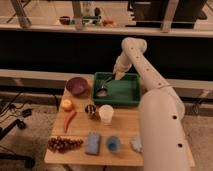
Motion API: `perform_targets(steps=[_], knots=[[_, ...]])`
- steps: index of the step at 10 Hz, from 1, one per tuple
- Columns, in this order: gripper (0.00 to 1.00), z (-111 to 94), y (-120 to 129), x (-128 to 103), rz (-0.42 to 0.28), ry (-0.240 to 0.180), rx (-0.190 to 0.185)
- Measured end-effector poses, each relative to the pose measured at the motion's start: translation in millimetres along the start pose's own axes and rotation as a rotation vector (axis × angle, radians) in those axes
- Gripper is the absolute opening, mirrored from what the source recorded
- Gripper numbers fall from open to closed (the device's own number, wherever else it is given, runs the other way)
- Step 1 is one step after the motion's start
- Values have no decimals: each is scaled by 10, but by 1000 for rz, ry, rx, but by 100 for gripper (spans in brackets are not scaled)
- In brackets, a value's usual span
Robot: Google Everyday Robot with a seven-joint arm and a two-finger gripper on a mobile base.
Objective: Wipe tray with brush
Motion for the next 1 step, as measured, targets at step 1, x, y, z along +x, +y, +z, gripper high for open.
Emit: perform_targets(steps=[1], knots=[[9,13,-2,35,7,3,-6]])
